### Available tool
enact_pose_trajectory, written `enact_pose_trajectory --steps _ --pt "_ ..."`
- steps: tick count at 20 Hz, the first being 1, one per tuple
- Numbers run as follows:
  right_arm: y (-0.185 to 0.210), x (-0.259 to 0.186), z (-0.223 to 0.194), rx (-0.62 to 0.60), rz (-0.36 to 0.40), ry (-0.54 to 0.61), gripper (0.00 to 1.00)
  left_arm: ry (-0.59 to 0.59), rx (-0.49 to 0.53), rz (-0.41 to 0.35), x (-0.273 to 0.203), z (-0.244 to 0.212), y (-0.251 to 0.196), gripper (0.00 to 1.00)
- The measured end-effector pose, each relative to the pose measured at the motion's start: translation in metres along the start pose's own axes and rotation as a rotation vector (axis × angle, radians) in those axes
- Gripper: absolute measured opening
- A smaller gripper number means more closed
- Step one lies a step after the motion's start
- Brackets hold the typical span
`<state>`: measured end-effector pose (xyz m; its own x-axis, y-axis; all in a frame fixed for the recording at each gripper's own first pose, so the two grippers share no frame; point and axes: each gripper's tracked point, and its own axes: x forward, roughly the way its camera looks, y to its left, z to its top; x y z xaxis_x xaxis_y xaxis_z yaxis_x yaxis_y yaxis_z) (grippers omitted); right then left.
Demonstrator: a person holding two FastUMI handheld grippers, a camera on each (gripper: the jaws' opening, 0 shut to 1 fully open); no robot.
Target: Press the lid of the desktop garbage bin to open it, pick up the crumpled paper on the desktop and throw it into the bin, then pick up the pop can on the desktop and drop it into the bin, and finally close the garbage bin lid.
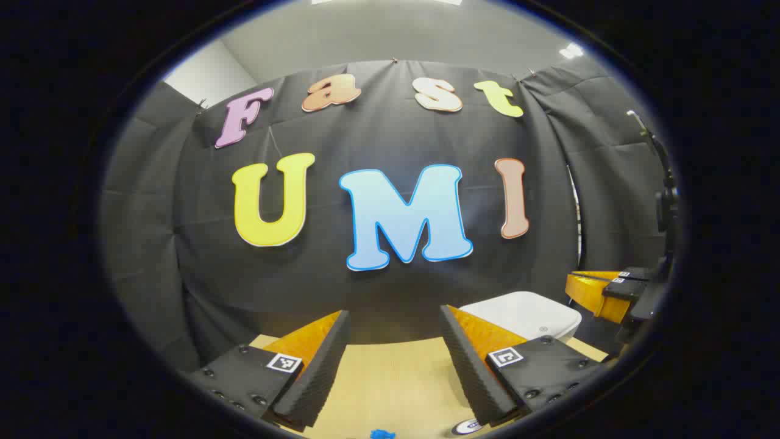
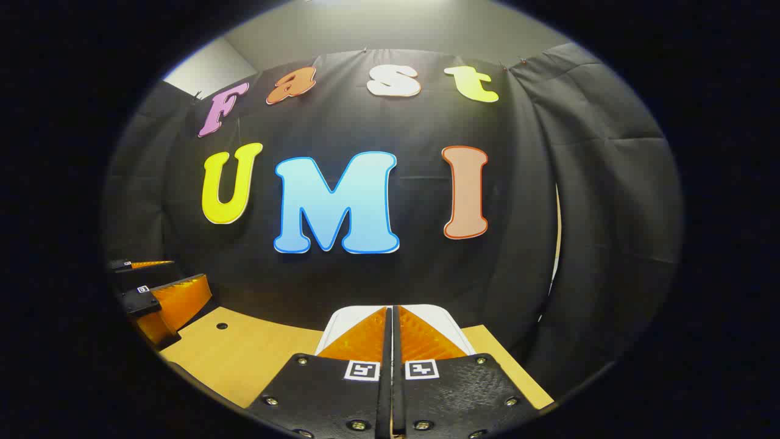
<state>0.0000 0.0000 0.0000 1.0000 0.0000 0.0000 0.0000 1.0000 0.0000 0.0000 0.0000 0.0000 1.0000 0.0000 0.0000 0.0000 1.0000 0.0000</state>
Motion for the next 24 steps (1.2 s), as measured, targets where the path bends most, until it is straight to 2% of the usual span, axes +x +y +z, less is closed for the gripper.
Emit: enact_pose_trajectory --steps 3,5,6,7,8,9,11,12,14,15,19,20,21,24 --pt "0.003 0.0 0.001 -0.016 0.007 -0.006 0.01 0.007 -0.008 0.013 0.0 -0.002 0.008 0.93" --pt "0.009 0.0 -0.001 -0.015 0.023 0.0 0.01 0.013 -0.009 0.021 -0.001 -0.003 0.011 0.95" --pt "0.009 0.0 -0.002 -0.017 0.024 0.0 0.01 0.015 -0.009 0.025 -0.002 -0.005 0.012 1.0" --pt "0.011 0.002 -0.002 -0.018 0.03 0.001 0.01 0.016 -0.009 0.027 -0.002 -0.005 0.013 0.95" --pt "0.011 0.001 -0.003 -0.017 0.033 0.002 0.01 0.016 -0.007 0.029 -0.003 -0.005 0.013 1.0" --pt "0.013 0.002 -0.003 -0.017 0.037 0.004 0.01 0.015 -0.008 0.031 -0.003 -0.004 0.015 0.95" --pt "0.013 0.003 -0.006 -0.01 0.043 0.013 0.01 0.012 -0.003 0.036 -0.003 -0.003 0.016 0.95" --pt "0.012 0.003 -0.009 -0.006 0.043 0.02 0.01 0.01 0.0 0.04 -0.004 -0.003 0.016 1.0" --pt "0.012 0.005 -0.015 -0.004 0.044 0.037 0.01 0.008 0.004 0.046 -0.003 -0.002 0.018 1.0" --pt "0.012 0.007 -0.015 -0.004 0.042 0.043 0.01 0.008 0.005 0.049 -0.004 -0.003 0.019 0.95" --pt "0.008 0.012 -0.023 0.011 0.033 0.064 0.01 0.008 0.005 0.052 -0.003 -0.003 0.019 0.95" --pt "0.005 0.013 -0.027 0.015 0.027 0.071 0.01 0.008 0.006 0.053 -0.003 -0.004 0.019 1.0" --pt "0.005 0.015 -0.03 0.019 0.024 0.081 0.01 0.008 0.008 0.054 -0.004 -0.004 0.019 0.95" --pt "0.001 0.018 -0.043 0.037 0.012 0.119 0.01 0.008 0.009 0.057 -0.003 -0.004 0.021 0.95"
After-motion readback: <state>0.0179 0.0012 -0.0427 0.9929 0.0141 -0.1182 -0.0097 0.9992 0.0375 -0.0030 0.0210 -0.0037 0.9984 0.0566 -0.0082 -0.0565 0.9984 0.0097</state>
